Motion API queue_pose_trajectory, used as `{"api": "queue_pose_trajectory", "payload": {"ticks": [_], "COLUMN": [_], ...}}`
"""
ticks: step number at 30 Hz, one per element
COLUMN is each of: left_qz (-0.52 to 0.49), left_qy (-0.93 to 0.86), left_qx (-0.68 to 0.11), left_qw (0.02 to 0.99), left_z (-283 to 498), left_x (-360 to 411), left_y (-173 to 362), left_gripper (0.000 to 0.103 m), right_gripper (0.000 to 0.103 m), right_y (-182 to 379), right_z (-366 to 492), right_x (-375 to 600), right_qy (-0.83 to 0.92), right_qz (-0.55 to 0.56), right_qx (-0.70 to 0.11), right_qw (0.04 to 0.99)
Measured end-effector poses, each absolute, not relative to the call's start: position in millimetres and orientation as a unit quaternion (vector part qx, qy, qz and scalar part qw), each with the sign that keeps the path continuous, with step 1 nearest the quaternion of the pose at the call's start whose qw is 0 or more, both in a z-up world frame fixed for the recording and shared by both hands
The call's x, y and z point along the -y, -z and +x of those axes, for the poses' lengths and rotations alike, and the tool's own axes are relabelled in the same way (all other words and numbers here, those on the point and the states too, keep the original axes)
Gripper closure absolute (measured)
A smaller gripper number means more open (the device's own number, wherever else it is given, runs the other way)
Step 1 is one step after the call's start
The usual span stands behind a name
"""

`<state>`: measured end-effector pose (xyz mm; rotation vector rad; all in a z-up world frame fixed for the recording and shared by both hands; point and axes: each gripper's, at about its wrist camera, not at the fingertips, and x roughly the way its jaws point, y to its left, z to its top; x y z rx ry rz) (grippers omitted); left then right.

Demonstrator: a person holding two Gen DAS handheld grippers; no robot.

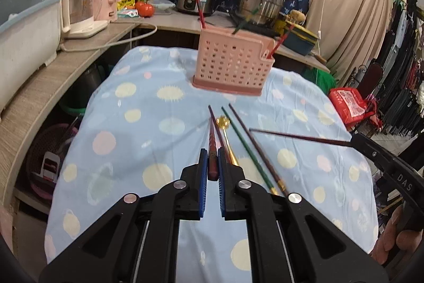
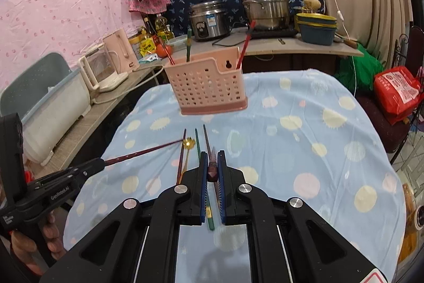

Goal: Organize utensils
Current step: 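Lift both held chopsticks and carry them over the pink basket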

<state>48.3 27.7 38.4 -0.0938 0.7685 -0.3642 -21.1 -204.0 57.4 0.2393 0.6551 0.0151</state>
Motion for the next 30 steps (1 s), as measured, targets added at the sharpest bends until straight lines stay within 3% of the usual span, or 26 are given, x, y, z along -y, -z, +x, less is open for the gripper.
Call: {"api": "queue_pose_trajectory", "payload": {"ticks": [18, 30], "left_qz": [-0.034, -0.024], "left_qy": [0.185, 0.171], "left_qx": [-0.289, -0.217], "left_qw": [0.939, 0.961], "left_z": [102, 163], "left_x": [-20, -7], "left_y": [-140, -221], "left_gripper": [0.096, 0.096], "right_gripper": [0.096, 0.096], "right_y": [-122, -194], "right_z": [29, 102], "right_x": [218, 237], "right_qy": [-0.016, -0.018], "right_qz": [0.105, 0.131], "right_qx": [-0.28, -0.218], "right_qw": [0.954, 0.967]}}
